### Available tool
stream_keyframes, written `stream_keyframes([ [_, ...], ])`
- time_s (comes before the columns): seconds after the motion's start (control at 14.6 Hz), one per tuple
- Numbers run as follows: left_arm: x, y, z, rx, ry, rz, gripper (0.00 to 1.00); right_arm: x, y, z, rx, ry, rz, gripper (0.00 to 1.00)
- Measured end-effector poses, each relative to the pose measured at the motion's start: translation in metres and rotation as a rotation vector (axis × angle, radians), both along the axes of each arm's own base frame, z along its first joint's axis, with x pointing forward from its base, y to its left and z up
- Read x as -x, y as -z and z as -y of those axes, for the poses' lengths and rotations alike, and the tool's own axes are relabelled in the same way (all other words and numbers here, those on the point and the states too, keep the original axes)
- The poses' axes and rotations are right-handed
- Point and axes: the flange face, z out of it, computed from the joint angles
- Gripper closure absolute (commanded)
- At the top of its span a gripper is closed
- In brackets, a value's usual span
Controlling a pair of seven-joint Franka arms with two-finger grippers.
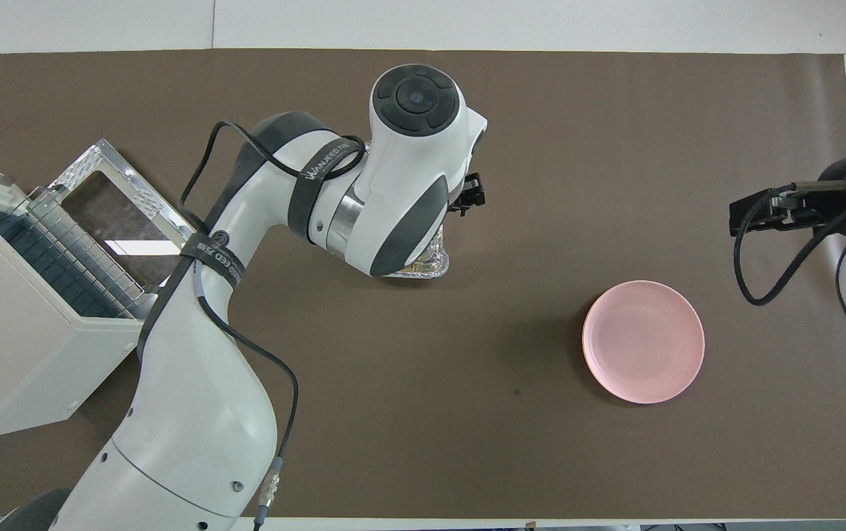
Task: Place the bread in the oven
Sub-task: 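Grasp the foil tray rim with the left gripper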
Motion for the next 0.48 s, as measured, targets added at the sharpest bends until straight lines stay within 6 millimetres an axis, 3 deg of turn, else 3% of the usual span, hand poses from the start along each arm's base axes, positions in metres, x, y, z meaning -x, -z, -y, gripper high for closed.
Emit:
stream_keyframes([
  [0.14, -0.001, 0.021, 0.009, 0.002, 0.000, 0.005, 0.00, 0.000, 0.000, 0.000, 0.000, 0.000, 0.000, 0.00],
  [0.34, -0.004, 0.026, 0.011, 0.010, -0.003, 0.019, 0.00, 0.000, 0.000, 0.000, 0.000, 0.000, 0.000, 0.00],
  [0.48, -0.001, 0.044, 0.021, -0.002, 0.014, 0.034, 0.00, 0.000, 0.000, 0.000, 0.000, 0.000, 0.000, 0.00],
])
